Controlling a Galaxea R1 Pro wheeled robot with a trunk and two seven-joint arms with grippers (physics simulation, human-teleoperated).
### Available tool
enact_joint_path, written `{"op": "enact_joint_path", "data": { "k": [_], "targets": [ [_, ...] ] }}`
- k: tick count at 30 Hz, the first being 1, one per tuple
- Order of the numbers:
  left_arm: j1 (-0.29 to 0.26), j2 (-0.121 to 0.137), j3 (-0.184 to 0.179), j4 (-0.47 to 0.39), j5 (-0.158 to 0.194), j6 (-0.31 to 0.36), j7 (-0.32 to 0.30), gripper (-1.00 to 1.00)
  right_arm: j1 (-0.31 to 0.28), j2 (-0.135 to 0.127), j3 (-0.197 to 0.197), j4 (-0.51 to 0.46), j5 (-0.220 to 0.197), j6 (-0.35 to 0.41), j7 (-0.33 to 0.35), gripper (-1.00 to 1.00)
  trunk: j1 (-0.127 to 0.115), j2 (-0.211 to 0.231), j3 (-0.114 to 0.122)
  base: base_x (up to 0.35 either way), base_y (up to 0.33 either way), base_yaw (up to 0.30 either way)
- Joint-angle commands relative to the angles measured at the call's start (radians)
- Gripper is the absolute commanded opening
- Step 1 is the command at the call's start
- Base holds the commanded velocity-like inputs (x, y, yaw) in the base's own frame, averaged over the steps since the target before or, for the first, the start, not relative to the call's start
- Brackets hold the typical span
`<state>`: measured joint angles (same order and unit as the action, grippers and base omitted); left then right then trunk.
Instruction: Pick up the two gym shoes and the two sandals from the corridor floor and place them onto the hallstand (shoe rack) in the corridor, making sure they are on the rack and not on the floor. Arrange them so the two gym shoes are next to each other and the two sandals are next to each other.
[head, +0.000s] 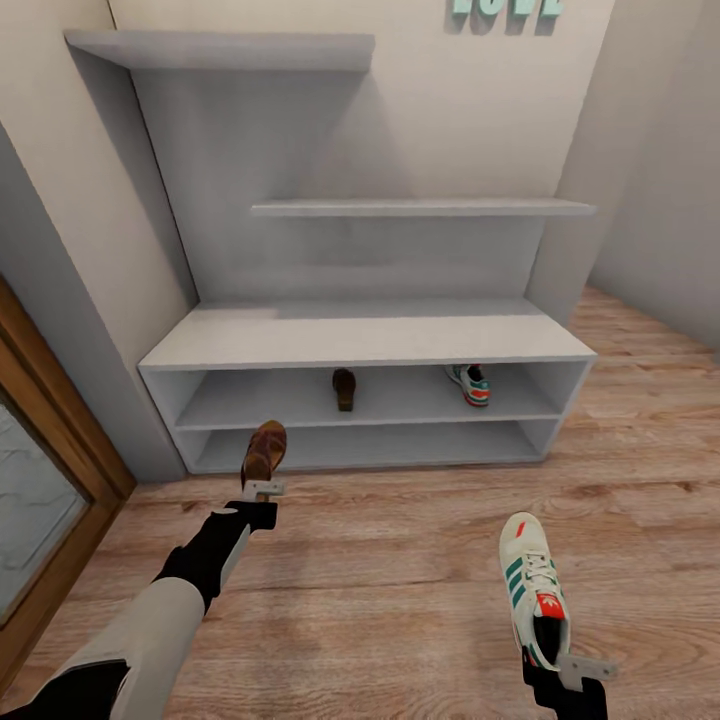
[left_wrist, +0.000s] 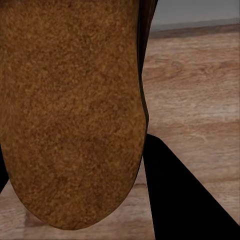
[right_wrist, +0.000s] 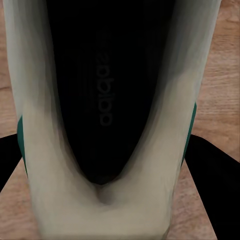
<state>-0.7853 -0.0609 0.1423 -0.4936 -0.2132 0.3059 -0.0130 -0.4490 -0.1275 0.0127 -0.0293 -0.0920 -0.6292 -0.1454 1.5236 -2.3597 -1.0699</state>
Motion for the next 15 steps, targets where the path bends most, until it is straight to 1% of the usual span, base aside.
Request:
{"op": "enact_joint_path", "data": {
  "k": [1, 2, 4, 8, 11, 15],
  "targets": [
    [0.002, -0.002, -0.003, -0.002, -0.014, 0.005, -0.003, -1.0, 0.0, -0.001, 0.003, 0.001, -0.008, -0.004, 0.003, -1.0, 0.0, 0.0, -0.001, 0.0, 0.0, 0.0],
    [0.003, -0.002, -0.007, -0.001, -0.015, 0.005, -0.003, -1.0, -0.001, -0.001, 0.003, 0.001, -0.008, -0.004, 0.003, -1.0, 0.0, 0.0, -0.001, 0.0, 0.0, 0.0],
    [0.008, -0.002, -0.026, -0.001, -0.021, 0.005, -0.003, -1.0, -0.001, -0.002, 0.003, 0.002, -0.008, -0.004, 0.004, -1.0, 0.0, 0.0, -0.001, 0.0, 0.0, 0.0],
    [0.012, -0.002, -0.035, -0.002, -0.022, 0.005, -0.002, -1.0, -0.001, -0.003, 0.003, 0.002, -0.008, -0.004, 0.003, -1.0, 0.0, 0.0, -0.001, 0.052, 0.0, 0.0],
    [0.014, -0.001, -0.037, -0.002, -0.023, 0.005, -0.001, -1.0, -0.001, -0.003, 0.003, 0.002, -0.008, -0.004, 0.003, -1.0, 0.0, 0.0, -0.001, 0.225, 0.0, 0.0],
    [0.014, -0.001, -0.037, -0.001, -0.023, 0.004, -0.001, -1.0, -0.001, -0.003, 0.003, 0.002, -0.008, -0.004, 0.003, -1.0, 0.0, 0.0, -0.001, 0.302, 0.0, 0.0]
  ]
}}
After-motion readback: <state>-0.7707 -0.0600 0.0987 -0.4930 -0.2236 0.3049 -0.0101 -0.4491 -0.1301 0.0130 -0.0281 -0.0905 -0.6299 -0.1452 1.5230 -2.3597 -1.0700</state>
